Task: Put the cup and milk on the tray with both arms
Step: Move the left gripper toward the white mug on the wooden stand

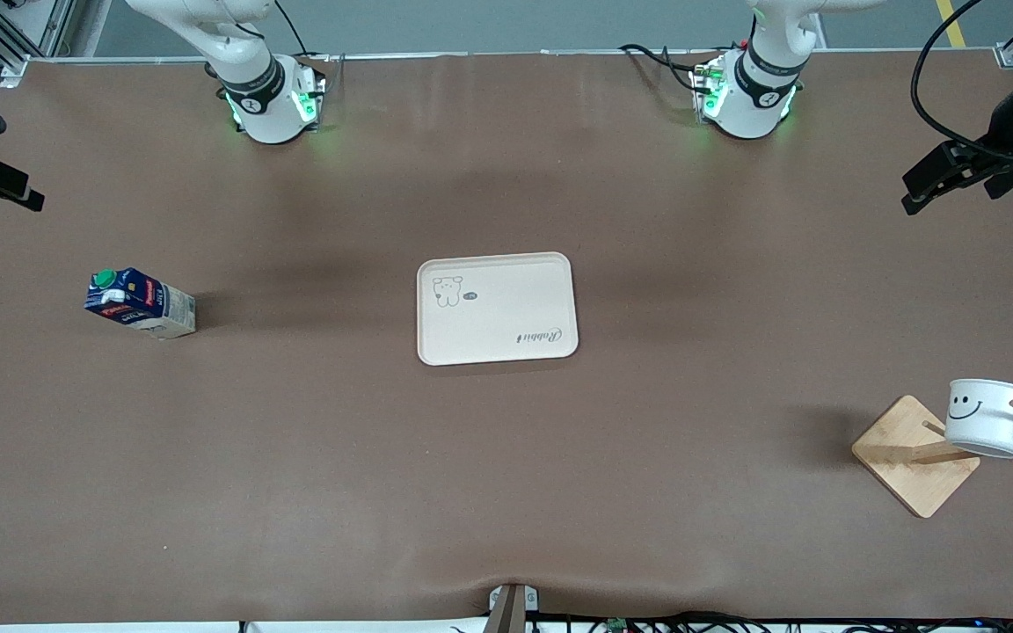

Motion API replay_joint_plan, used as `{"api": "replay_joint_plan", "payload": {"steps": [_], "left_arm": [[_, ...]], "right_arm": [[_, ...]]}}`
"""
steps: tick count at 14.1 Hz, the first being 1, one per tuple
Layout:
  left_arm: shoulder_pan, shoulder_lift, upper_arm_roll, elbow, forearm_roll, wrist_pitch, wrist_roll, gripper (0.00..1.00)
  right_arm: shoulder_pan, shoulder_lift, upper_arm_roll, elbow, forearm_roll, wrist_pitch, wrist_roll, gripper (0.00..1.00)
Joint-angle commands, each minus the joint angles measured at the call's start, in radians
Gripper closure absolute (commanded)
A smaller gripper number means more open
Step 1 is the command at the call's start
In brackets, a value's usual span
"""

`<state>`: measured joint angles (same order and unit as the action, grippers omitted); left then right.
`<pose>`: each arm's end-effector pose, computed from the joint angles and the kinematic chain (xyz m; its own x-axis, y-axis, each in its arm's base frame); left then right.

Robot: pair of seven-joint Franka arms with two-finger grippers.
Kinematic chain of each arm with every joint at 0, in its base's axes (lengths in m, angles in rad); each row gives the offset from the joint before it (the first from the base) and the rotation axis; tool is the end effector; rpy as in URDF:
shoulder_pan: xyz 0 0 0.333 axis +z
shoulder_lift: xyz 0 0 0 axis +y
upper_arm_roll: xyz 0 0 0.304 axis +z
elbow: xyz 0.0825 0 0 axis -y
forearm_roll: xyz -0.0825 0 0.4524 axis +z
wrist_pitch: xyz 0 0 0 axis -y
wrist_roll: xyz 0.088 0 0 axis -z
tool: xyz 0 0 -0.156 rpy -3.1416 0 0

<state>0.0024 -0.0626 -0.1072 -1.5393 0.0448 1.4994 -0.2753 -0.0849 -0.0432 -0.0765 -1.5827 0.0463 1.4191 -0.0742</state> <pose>0.5949 -0.0570 0.6122 0.9844 0.1726 0.0355 0.1740 -0.9838 -0.0432 0.5810 -0.0875 0.5716 0.9901 -0.0787 -0.1160 -0.0858 -0.9946 -0.0583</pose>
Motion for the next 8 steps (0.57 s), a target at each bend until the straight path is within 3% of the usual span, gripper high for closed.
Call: {"api": "replay_joint_plan", "payload": {"steps": [1, 8], "left_arm": [[0.001, 0.004, 0.000, 0.025, -0.013, -0.015, 0.018, 0.00], [0.031, 0.076, 0.027, 0.028, -0.002, 0.021, 0.027, 0.00]], "right_arm": [[-0.003, -0.003, 0.007, 0.012, 0.012, -0.005, -0.004, 0.00], [-0.016, 0.002, 0.007, 0.015, 0.020, -0.005, -0.006, 0.00]]}}
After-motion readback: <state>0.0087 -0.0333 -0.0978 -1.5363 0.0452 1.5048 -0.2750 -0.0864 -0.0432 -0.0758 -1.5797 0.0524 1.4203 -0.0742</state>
